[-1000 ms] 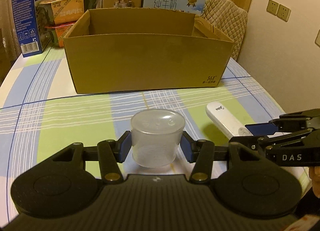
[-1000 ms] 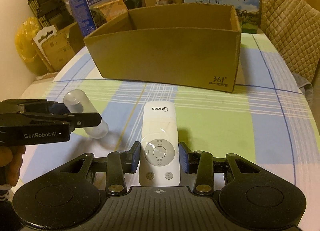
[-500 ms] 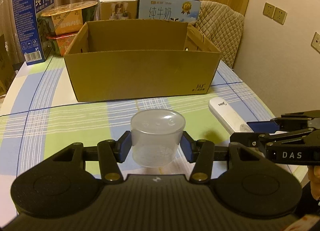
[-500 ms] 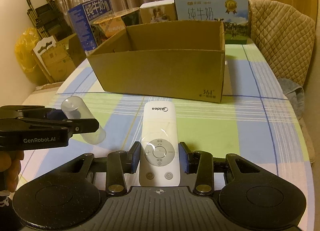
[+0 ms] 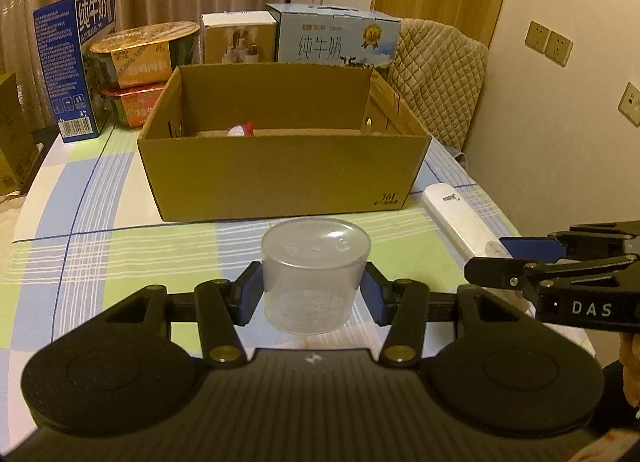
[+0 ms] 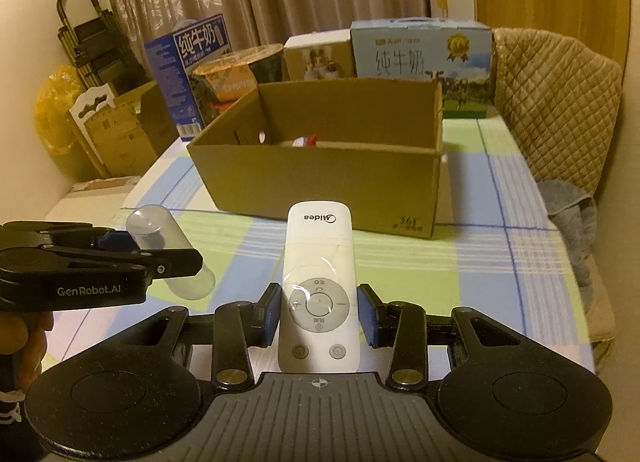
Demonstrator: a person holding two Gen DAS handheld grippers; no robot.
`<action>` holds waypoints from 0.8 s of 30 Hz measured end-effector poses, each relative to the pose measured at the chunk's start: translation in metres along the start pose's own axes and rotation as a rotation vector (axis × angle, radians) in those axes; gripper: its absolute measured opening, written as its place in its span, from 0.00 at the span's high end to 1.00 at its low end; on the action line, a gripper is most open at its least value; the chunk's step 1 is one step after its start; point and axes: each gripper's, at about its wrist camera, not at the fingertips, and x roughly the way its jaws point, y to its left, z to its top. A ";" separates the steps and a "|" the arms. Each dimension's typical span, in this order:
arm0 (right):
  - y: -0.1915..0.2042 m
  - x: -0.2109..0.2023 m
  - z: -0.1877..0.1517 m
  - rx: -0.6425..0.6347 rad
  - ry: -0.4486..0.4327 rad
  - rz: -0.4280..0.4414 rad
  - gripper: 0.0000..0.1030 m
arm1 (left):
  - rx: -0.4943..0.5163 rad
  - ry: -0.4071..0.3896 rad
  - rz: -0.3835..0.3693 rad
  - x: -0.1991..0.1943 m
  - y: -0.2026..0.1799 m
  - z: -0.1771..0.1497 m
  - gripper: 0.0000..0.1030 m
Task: Organize rigid objects
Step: 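Lift and carry the cup and remote with both grippers over the cardboard box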
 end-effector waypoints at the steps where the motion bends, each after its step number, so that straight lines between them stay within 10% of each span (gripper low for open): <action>1: 0.001 -0.003 0.001 -0.003 -0.004 -0.006 0.64 | -0.001 -0.001 0.000 -0.001 -0.001 0.001 0.54; 24: -0.007 -0.028 0.023 0.047 -0.043 -0.055 0.64 | -0.048 -0.040 -0.007 -0.017 -0.008 0.029 0.54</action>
